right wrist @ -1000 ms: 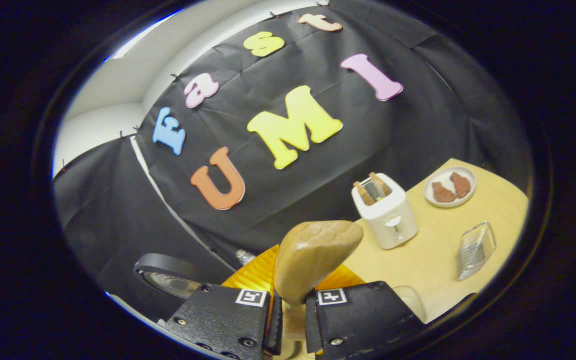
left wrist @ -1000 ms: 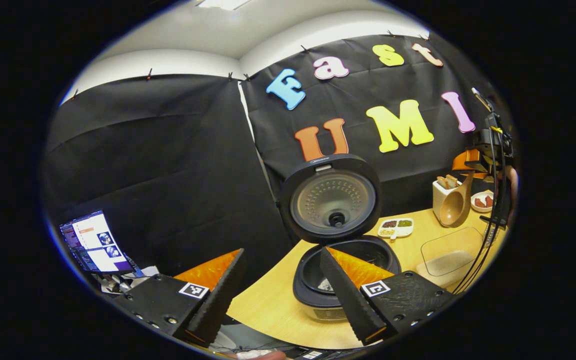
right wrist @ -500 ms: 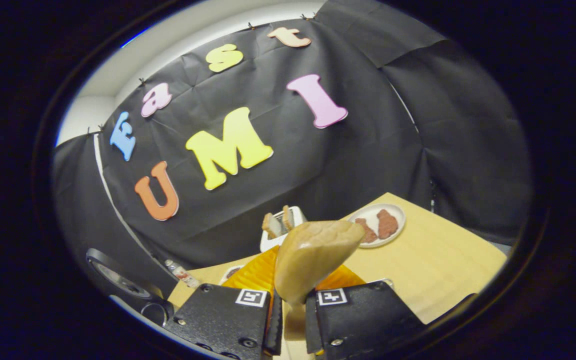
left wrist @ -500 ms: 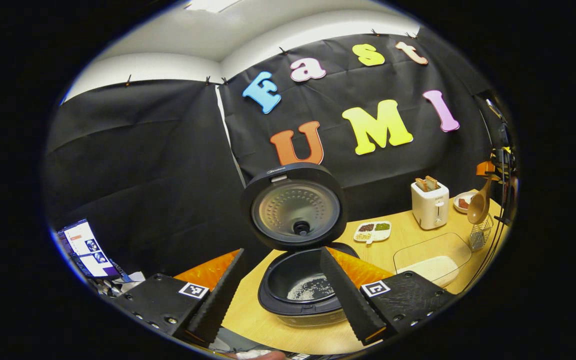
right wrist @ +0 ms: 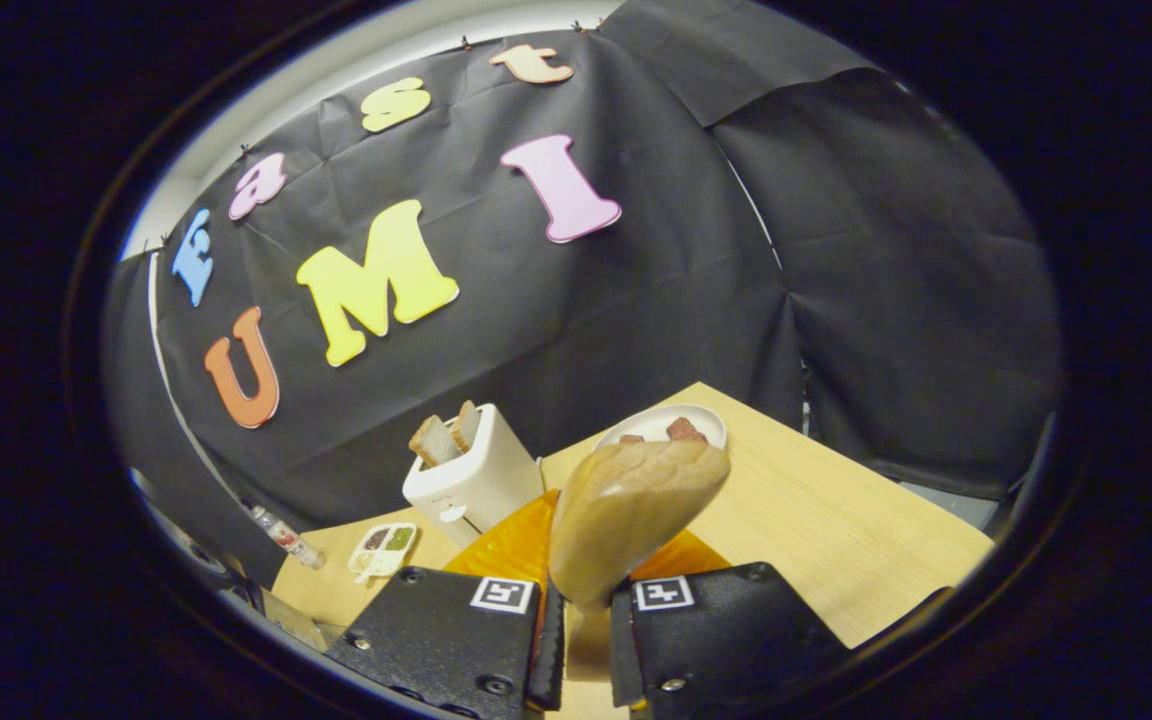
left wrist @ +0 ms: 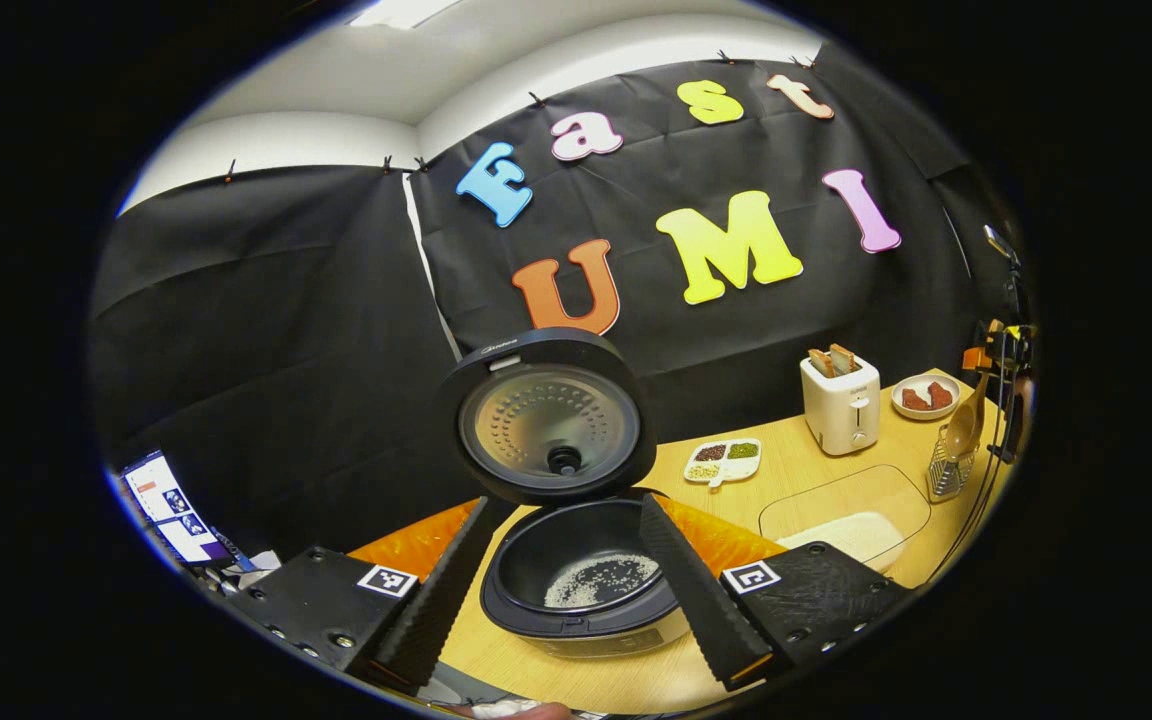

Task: Close the left gripper, press the button to open the rice cooker; take a wooden spoon from the chopstick holder with the right hand, scoop a spoonful of rice and pour it into the rice cooker, then put the wooden spoon back into the chopstick holder.

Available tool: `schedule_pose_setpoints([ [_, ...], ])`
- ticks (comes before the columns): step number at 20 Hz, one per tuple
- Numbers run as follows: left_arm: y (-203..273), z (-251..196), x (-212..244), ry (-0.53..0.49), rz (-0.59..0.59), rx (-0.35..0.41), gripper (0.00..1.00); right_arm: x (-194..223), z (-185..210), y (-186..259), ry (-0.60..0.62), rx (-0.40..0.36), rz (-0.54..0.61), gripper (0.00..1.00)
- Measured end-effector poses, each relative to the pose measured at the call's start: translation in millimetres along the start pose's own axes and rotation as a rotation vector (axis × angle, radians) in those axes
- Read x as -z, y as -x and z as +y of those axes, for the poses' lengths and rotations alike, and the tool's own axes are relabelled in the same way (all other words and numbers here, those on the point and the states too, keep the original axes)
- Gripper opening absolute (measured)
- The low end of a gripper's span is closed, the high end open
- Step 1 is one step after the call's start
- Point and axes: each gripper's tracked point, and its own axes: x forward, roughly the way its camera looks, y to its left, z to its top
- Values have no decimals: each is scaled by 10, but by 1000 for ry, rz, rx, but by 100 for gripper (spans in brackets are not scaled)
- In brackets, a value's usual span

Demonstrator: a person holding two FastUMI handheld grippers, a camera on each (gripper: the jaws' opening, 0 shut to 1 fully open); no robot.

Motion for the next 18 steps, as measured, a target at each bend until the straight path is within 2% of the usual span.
schedule_pose_setpoints([
  [8,-60,-77,-33,-17,-12,8,95,478,-148,-189,11,36,70,24],
  [11,-50,-68,-27,-21,-9,8,95,480,-173,-212,17,34,58,23],
  [12,-44,-63,-33,-20,-11,9,95,486,-156,-219,27,35,62,19],
  [14,-38,-59,-34,-20,-11,9,95,457,-180,-173,50,46,78,26],
  [15,-27,-53,-41,-20,-15,8,95,484,-218,-203,57,62,76,31],
  [16,-19,-41,-54,-21,-18,7,95,468,-291,-200,74,94,75,41],
  [18,2,-36,-87,-23,-28,4,95,356,-337,-149,86,121,35,88],
])
